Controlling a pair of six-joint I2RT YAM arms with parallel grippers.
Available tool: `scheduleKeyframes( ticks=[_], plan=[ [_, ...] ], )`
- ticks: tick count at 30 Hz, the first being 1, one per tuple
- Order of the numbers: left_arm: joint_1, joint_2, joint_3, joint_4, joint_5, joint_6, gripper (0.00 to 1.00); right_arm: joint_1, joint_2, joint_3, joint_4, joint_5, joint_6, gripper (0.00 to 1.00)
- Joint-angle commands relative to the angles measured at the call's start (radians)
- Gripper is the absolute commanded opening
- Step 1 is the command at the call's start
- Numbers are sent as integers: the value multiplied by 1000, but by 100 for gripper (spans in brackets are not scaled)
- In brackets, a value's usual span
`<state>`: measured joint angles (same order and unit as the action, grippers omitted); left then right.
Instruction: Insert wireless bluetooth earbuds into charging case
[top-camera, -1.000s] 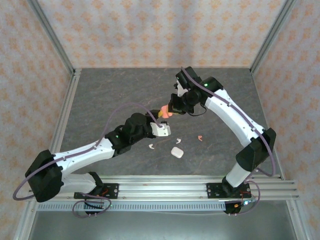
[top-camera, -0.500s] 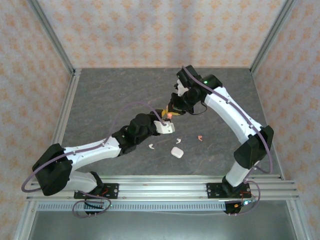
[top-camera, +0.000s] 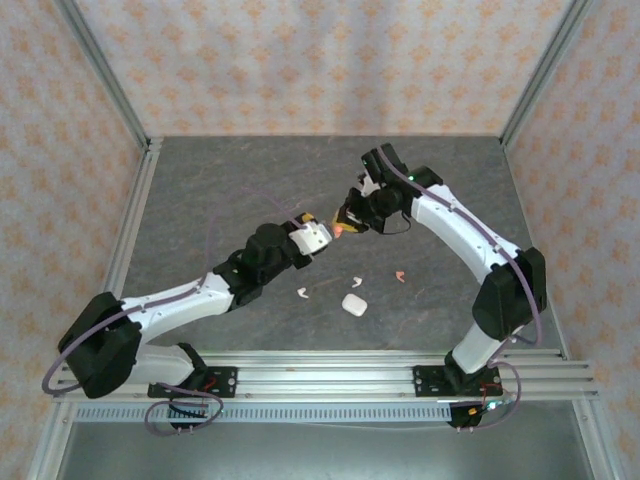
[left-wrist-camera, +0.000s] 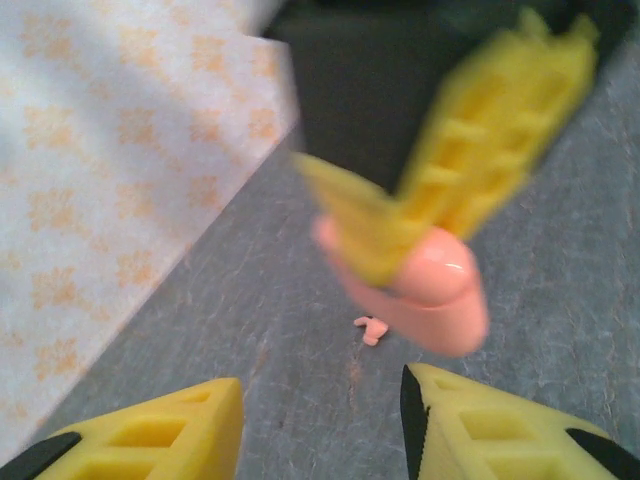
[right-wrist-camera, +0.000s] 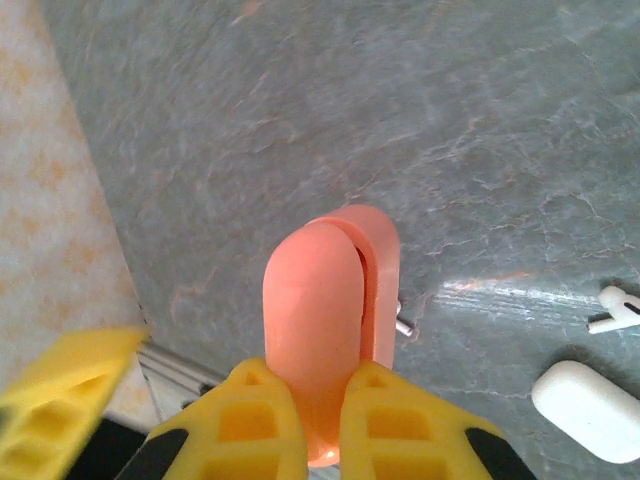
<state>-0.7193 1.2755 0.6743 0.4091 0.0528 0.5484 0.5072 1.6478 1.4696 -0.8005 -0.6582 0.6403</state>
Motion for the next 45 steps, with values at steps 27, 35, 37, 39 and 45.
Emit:
scheduleKeyframes(
  ticks=[27,35,37,39,45],
  plan=[
    [99,-111,-64,-173,-58,-291,48,53,379,88,14,173,64,45],
    [114,-96,-33,-226,-41,-336,49,45,295,126,-13,150,-39,60],
    [115,-96,-24,-240,-34,-341,49,38,290,144,-45,171,-79,60],
    [115,-96,-24,-246,-2,-331,49,29,284,143,-51,187,-106,60],
    [114,-108,-42,-237,55,-301,50,0,267,100,-26,202,-125,60]
  ],
)
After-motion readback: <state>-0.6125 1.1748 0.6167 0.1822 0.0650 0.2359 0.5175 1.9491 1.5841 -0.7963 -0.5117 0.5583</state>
